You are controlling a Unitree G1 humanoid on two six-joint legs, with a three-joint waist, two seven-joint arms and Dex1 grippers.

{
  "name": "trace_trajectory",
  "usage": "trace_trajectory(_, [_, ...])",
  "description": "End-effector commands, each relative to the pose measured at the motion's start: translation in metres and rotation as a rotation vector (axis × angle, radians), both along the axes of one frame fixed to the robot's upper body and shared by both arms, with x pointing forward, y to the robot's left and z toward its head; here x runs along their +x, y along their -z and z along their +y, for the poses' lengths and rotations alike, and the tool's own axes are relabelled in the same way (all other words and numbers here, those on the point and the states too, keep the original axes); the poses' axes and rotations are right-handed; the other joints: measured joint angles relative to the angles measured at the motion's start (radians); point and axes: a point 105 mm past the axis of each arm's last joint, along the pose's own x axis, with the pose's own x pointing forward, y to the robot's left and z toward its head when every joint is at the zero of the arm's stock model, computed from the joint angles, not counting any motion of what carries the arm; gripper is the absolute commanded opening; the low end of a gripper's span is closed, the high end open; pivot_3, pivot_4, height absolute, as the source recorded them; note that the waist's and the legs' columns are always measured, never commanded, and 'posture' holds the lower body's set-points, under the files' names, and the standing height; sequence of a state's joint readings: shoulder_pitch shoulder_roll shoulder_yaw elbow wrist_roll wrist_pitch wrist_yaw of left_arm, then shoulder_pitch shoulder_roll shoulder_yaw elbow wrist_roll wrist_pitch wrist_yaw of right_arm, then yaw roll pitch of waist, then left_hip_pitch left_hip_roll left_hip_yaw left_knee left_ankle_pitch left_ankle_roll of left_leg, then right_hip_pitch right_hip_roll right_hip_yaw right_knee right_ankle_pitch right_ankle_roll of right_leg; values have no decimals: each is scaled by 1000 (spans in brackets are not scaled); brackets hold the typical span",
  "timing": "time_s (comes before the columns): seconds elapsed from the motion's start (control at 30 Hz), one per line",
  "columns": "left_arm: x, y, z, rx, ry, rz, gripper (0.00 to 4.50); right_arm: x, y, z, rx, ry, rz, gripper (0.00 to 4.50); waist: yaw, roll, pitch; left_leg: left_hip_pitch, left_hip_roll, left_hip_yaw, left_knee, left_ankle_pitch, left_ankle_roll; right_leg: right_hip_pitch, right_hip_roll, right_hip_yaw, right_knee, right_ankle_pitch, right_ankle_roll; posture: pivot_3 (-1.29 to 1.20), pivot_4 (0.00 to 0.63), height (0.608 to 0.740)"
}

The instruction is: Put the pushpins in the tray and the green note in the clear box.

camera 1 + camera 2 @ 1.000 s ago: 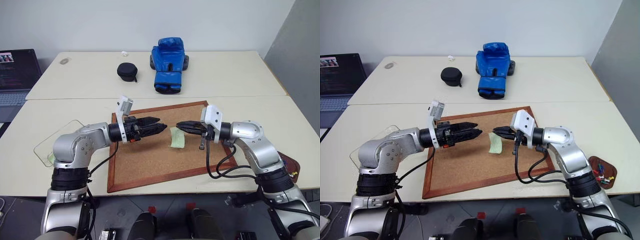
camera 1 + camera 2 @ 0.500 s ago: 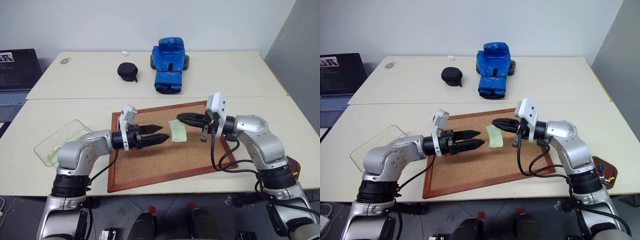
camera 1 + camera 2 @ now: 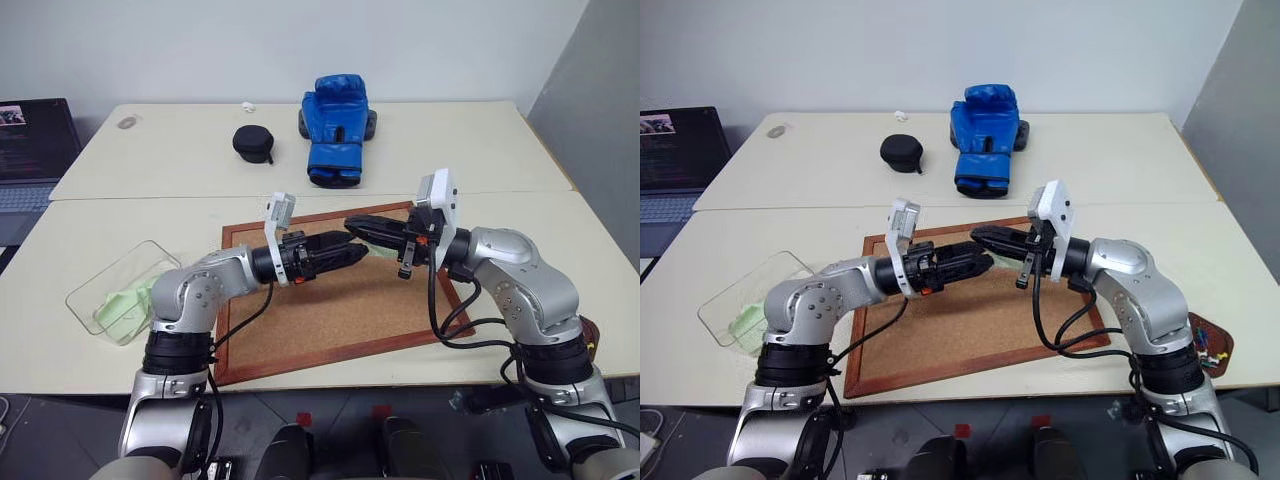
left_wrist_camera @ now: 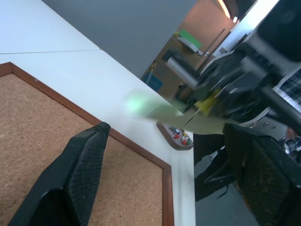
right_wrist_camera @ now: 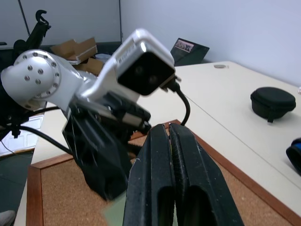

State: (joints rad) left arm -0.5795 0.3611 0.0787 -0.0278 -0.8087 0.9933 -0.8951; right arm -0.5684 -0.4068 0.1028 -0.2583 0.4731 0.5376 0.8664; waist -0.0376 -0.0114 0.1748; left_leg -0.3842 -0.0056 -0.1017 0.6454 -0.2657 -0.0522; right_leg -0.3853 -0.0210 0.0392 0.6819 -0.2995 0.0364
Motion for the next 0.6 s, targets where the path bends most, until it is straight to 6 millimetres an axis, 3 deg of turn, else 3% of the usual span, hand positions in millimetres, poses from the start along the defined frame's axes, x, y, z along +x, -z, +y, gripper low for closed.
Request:
trace_trajectory(0.03, [-6, -8, 1, -5, 20, -37, 4096, -1, -8, -1, 7, 4, -43, 0, 0, 0, 0, 0, 0, 0, 0, 0, 0, 0, 0, 0, 0, 0, 0, 0, 150, 740])
trace_trajectory(0.5, [-7, 4, 8, 60, 8, -49, 4096, 4, -10, -5, 0, 17, -51, 0, 4, 0, 0, 0, 0, 0, 0, 0, 0, 0, 0, 0, 0, 0, 0, 0, 150, 740])
trace_trajectory(0.6, [0, 12, 14, 170, -38, -136, 4096, 2, -8, -8, -7, 25, -47, 0, 4, 0, 0, 0, 0, 0, 0, 0, 0, 0, 0, 0, 0, 0, 0, 0, 150, 740])
